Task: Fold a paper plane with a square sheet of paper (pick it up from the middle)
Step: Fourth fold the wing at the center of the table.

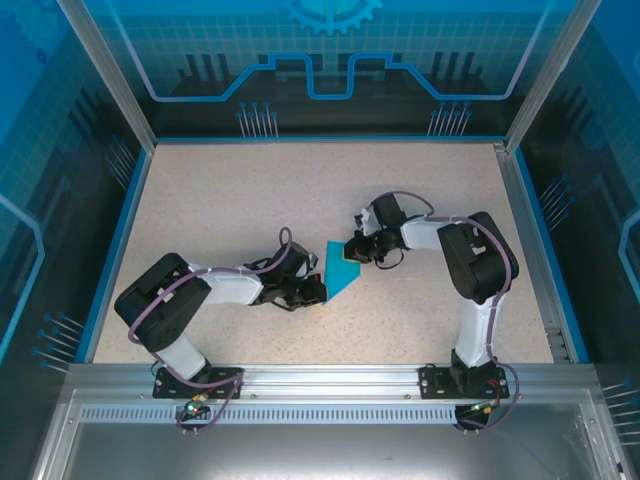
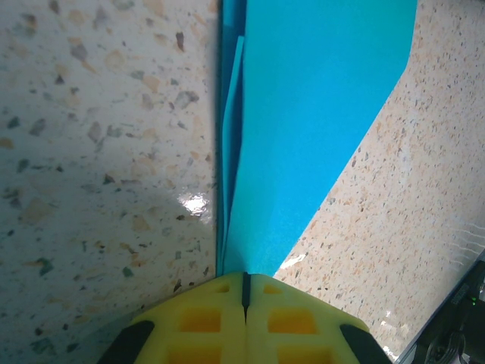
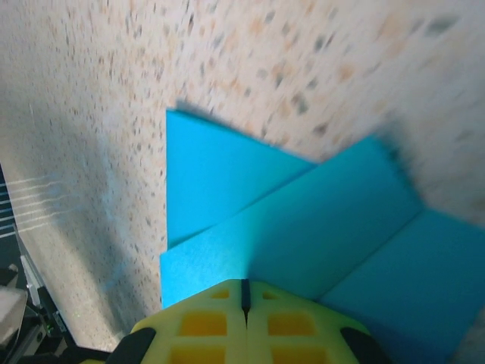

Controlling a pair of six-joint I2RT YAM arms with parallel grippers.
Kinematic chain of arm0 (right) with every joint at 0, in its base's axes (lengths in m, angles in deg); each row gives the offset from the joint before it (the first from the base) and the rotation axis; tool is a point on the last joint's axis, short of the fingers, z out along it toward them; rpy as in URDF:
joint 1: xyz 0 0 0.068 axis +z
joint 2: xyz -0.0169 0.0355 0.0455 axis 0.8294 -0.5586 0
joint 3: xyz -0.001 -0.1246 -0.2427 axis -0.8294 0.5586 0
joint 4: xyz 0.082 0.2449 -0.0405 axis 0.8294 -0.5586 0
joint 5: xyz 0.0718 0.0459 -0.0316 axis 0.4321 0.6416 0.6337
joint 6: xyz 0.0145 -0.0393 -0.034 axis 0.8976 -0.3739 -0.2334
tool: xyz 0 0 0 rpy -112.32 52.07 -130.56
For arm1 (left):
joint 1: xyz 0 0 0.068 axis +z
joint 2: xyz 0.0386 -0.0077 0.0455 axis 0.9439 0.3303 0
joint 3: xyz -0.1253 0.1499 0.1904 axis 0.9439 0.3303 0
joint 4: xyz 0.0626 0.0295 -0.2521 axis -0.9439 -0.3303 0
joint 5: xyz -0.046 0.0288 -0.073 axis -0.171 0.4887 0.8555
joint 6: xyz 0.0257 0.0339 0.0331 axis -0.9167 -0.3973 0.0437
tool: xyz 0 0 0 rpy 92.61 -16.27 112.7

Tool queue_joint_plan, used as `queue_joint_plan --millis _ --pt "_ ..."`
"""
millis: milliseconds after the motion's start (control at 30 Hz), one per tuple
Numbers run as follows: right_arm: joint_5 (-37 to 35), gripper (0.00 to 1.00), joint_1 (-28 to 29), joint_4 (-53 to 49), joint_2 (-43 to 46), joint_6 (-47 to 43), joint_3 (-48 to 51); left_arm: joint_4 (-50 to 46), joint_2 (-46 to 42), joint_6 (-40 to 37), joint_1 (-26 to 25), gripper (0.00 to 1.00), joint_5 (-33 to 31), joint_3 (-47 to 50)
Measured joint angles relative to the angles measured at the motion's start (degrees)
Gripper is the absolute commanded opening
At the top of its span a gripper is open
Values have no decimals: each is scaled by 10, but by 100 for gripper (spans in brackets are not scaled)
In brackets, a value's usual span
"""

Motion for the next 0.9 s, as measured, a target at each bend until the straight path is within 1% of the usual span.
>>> queue_joint_plan --millis 233,367,500,600,800,900 --pt "-54 0 -41 9 -3 -9 -23 0 0 0 0 0 0 0" --pt "-54 0 -35 35 26 -4 0 0 0 0 0 0 0 0" --pt "-53 0 -9 59 108 11 58 0 0 0 0 0 0 0" --pt "-52 0 26 71 152 17 84 0 0 0 0 0 0 0" --pt "-51 0 103 77 152 21 115 0 0 0 0 0 0 0" --pt "-49 0 119 74 131 22 116 -1 0 0 0 0 0 0"
